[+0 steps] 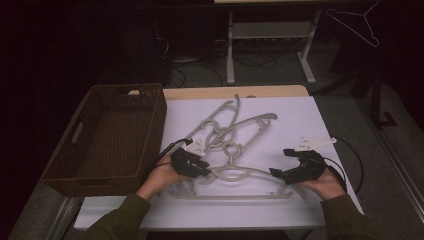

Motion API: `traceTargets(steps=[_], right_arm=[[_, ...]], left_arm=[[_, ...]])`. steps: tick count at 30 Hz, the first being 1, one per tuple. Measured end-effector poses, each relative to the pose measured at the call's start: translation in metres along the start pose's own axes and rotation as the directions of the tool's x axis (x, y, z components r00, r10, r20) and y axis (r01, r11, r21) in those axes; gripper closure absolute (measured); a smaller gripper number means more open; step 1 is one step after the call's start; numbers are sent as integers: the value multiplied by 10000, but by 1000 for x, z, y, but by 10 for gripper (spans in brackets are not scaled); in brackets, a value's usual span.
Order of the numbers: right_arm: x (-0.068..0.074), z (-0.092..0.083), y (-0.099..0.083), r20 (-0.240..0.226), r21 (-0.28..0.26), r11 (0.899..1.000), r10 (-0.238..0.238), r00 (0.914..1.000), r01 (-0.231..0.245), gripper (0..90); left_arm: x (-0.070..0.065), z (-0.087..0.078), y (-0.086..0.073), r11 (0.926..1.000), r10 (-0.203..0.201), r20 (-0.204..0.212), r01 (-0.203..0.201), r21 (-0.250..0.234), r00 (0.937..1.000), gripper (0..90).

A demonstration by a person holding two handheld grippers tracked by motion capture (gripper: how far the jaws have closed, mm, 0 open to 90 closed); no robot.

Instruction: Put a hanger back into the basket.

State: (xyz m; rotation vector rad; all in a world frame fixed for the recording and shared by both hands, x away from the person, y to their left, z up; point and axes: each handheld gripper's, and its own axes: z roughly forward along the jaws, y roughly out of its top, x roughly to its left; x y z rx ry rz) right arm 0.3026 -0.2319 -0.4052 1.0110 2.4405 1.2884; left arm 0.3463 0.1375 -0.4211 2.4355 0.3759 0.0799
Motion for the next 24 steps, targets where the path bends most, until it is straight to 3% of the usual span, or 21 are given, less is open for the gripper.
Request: traceTargets(steps=[6, 9, 14, 18, 24], right_arm=[[-1, -1, 0, 28, -93, 9999, 81, 10000, -81, 86], [0, -1, 0, 4, -84, 10000, 50, 10000, -50, 86], [-1, -1, 0, -17, -82, 10000, 37, 10000, -37, 87], [-1, 0, 0, -52, -71, 10000, 64, 10000, -65, 87], [-1, 1, 0, -60, -41, 10000, 48, 10000, -48, 87]], left_arm=[[0, 4, 5, 9999, 152, -264, -152, 27, 9995, 687], [2, 7, 7, 9993, 268, -345, -259, 274, 9990, 700], [3, 13, 10, 9993, 190, -175, -184, 312, 9997, 714], [3, 14, 12, 9990, 275, -10, -274, 361, 9996, 782], [1, 13, 12, 9984, 420, -9, -420, 373, 9991, 808]])
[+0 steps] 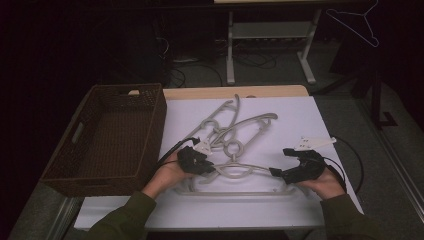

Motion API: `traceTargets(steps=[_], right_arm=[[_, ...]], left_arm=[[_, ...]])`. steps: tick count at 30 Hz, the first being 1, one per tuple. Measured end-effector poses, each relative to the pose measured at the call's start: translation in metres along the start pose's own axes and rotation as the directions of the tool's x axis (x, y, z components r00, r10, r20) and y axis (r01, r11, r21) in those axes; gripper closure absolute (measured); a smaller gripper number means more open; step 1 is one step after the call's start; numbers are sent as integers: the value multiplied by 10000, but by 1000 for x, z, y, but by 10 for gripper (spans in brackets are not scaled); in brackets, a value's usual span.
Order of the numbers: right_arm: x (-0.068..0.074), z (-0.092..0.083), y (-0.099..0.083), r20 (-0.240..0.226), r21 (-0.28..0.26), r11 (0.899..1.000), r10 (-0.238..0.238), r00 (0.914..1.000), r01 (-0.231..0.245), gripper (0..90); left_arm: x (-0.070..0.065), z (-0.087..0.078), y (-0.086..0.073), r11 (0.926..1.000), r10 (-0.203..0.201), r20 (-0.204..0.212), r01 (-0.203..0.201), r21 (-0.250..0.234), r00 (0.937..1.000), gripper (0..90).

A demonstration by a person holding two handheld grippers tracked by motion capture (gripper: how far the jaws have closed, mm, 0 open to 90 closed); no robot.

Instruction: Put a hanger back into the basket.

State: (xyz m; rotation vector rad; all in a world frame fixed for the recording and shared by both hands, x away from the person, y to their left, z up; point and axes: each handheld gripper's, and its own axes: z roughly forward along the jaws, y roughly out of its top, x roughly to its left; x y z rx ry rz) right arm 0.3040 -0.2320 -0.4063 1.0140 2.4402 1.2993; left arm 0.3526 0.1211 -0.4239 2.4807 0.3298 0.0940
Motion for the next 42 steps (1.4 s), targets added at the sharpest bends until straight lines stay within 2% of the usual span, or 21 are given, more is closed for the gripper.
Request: traceTargets(steps=[3, 7, 11, 14, 17, 18, 20, 21, 24, 27, 28, 31, 35, 42], right_arm=[[0, -1, 0, 4, -33, 10000, 10, 10000, -10, 87], [-1, -2, 0, 69, -107, 9999, -9, 10000, 10, 87], [-1, -2, 0, 85, -154, 9999, 42, 10000, -40, 86], [-1, -4, 0, 188, -315, 9995, 61, 9998, -55, 79], [-2, -8, 1, 307, -538, 9985, 114, 9995, -98, 75], [-3, -9, 0, 370, -564, 9984, 116, 9993, -95, 73], [-4, -10, 0, 456, -644, 9978, 177, 9988, -148, 68], [-4, -11, 0, 495, -684, 9975, 226, 9985, -192, 66], [-3, -13, 0, 616, -815, 9964, 276, 9977, -225, 54], [-2, -14, 0, 709, -818, 9963, 309, 9970, -251, 44], [-1, -15, 0, 731, -827, 9962, 320, 9968, -259, 41], [-1, -20, -2, 902, -992, 9946, 381, 9952, -290, 37], [1, -28, -6, 1004, -1182, 9925, 419, 9941, -299, 36], [-1, -33, -13, 1069, -1229, 9917, 501, 9930, -368, 35]], left_arm=[[0, -1, 0, 10000, 87, 0, -87, 20, 10000, 816], [-1, -6, 0, 9999, -8, -6, 8, -109, 10000, 820], [-3, -15, 1, 9996, 109, -309, -117, -248, 9995, 822], [-3, -21, 0, 9992, -82, -333, 69, -404, 9994, 823], [-2, -27, 0, 9984, -152, -508, 124, -544, 9986, 824], [-3, -29, 0, 9972, -296, -596, 254, -703, 9978, 825], [-2, -34, 0, 9971, -270, -796, 212, -737, 9965, 825], [-3, -35, 1, 9957, -382, -816, 310, -872, 9959, 825], [-3, -41, 3, 9953, -387, -917, 302, -921, 9950, 826], [-4, -48, 6, 9930, -579, -1123, 456, -1090, 9920, 826], [-2, -52, 7, 9939, -474, -1223, 347, -1043, 9914, 826], [0, -62, 10, 9899, -852, -1420, 675, -1250, 9862, 826], [2, -75, 16, 9888, -936, -1520, 739, -1299, 9839, 826], [8, -102, 26, 9853, -1161, -1938, 884, -1459, 9741, 826]])
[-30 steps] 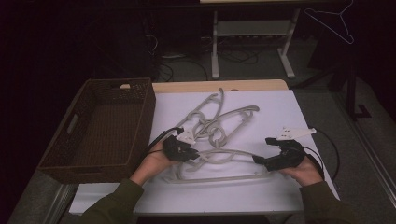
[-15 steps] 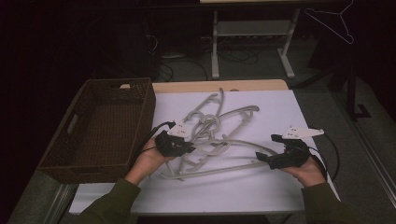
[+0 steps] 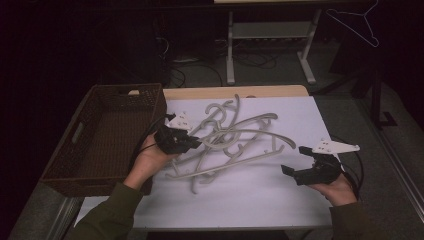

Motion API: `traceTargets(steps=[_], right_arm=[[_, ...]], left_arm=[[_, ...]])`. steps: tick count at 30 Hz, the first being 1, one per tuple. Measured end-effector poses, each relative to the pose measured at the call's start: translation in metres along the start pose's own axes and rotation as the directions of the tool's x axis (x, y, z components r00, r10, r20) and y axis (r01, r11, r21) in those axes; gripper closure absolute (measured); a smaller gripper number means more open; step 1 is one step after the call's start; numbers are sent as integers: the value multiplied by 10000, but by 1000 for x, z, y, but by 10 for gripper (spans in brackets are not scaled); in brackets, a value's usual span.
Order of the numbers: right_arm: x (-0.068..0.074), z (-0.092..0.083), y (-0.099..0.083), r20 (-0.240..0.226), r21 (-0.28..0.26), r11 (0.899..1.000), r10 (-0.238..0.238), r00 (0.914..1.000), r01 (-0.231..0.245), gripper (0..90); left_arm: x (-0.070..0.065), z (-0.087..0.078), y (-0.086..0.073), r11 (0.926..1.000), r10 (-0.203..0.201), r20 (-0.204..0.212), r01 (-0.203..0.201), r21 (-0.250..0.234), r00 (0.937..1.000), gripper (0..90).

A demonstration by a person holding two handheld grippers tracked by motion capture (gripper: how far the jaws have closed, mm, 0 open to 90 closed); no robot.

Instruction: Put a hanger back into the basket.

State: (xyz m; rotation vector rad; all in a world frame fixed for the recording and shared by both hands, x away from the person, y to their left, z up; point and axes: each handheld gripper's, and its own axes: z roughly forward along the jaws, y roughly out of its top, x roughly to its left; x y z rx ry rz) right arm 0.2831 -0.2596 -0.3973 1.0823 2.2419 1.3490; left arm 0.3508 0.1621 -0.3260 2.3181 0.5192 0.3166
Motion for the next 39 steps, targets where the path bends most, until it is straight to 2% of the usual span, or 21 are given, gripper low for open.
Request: traceTargets(steps=[3, 8, 16, 20, 28, 39], right_arm=[[0, -2, -2, 49, 19, 10000, 38, 10000, -38, 34], [-1, -1, -6, 58, 80, 9999, 100, 9999, -101, 34], [-1, 4, -7, 11, 94, 9999, 112, 9999, -112, 27], [0, 5, -7, -10, 111, 9999, 114, 9999, -114, 13], [1, 5, -7, -8, -30, 9999, 157, 9999, -157, 0], [1, 5, -7, 94, -51, 9999, 138, 9999, -138, 0]], left_arm=[[7, -12, 5, 9999, -35, -182, 33, -124, 9998, 826], [18, -31, 6, 9988, -357, -406, 343, -352, 9985, 826], [34, -60, -2, 9970, -639, -909, 597, -485, 9938, 826], [42, -73, -8, 9950, -855, -1176, 787, -612, 9894, 826], [60, -103, -22, 9924, -1132, -1846, 1020, -690, 9763, 826], [84, -136, -52, 9844, -1737, -2624, 1599, -733, 9492, 826]])
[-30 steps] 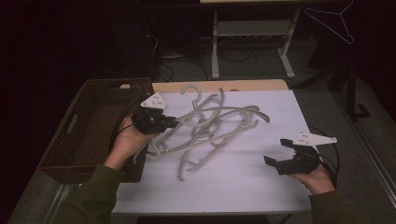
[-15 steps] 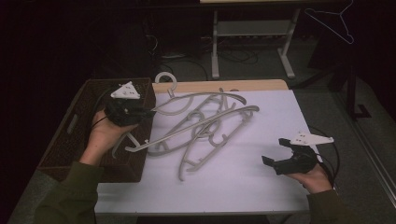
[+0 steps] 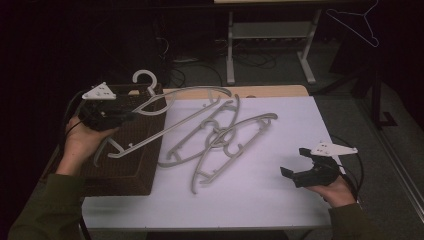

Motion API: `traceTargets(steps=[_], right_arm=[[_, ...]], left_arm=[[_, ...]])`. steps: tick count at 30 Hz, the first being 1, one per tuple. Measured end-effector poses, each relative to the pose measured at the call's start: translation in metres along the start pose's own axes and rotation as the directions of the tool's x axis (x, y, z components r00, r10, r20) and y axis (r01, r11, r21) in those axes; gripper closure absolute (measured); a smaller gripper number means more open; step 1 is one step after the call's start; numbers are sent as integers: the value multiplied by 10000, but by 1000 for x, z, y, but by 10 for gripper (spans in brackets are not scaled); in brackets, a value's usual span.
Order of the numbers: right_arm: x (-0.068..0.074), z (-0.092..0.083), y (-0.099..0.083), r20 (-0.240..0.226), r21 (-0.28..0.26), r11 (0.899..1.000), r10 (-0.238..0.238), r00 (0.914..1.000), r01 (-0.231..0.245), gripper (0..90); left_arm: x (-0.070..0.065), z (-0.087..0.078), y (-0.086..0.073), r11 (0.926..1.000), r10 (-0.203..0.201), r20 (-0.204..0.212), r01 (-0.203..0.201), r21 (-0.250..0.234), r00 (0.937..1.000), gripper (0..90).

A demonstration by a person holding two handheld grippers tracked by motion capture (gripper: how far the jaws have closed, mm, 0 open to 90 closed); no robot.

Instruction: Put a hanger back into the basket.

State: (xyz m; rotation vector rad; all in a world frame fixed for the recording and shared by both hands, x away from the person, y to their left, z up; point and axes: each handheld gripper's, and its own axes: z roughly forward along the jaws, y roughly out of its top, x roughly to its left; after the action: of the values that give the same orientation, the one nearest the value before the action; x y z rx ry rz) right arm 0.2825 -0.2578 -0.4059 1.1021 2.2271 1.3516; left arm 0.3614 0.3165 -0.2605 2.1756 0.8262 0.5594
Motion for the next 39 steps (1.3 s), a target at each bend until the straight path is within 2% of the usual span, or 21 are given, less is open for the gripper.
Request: traceTargets(steps=[2, 5, 9, 15, 20, 25, 29, 30, 33, 36, 39], right_arm=[[0, 0, 0, 35, -9, 10000, 11, 10000, -11, 0], [0, 0, 0, 59, 15, 10000, -2, 10000, 2, 0], [0, 0, -1, 87, 57, 10000, 37, 10000, -38, 0], [0, 0, -1, 95, 26, 10000, -22, 10000, 22, 0], [0, 0, -1, 132, 76, 10000, -15, 9999, 14, 0], [-1, 0, -1, 150, 35, 10000, -35, 9999, 34, 0], [-1, -1, 0, 195, 19, 10000, -21, 9998, 21, 0], [-1, -1, -1, 190, 18, 10000, -20, 9998, 20, 0], [-1, -1, -1, 209, 30, 10000, -34, 9998, 33, 0], [-1, -1, -1, 203, 8, 10000, 7, 9998, -7, 0], [-1, -1, -1, 185, 60, 10000, 7, 9998, -8, 0]], left_arm=[[6, -4, -5, 10000, -60, -158, 60, 11, 9999, 826], [13, -11, -11, 9993, -384, -328, 383, -35, 9987, 826], [24, -20, -20, 9985, -544, -659, 548, 38, 9963, 826], [41, -34, -33, 9959, -884, -1135, 898, 67, 9896, 826], [55, -45, -46, 9931, -1151, -1548, 1169, 26, 9812, 827], [69, -51, -57, 9906, -1290, -1903, 1353, 206, 9732, 826], [79, -56, -66, 9873, -1474, -2220, 1569, 254, 9638, 827], [81, -56, -69, 9848, -1638, -2307, 1727, 188, 9592, 826], [87, -60, -74, 9823, -1757, -2544, 1863, 182, 9510, 827], [92, -61, -79, 9801, -1855, -2646, 1974, 188, 9464, 827], [94, -62, -82, 9800, -1771, -2823, 1953, 374, 9428, 826]])
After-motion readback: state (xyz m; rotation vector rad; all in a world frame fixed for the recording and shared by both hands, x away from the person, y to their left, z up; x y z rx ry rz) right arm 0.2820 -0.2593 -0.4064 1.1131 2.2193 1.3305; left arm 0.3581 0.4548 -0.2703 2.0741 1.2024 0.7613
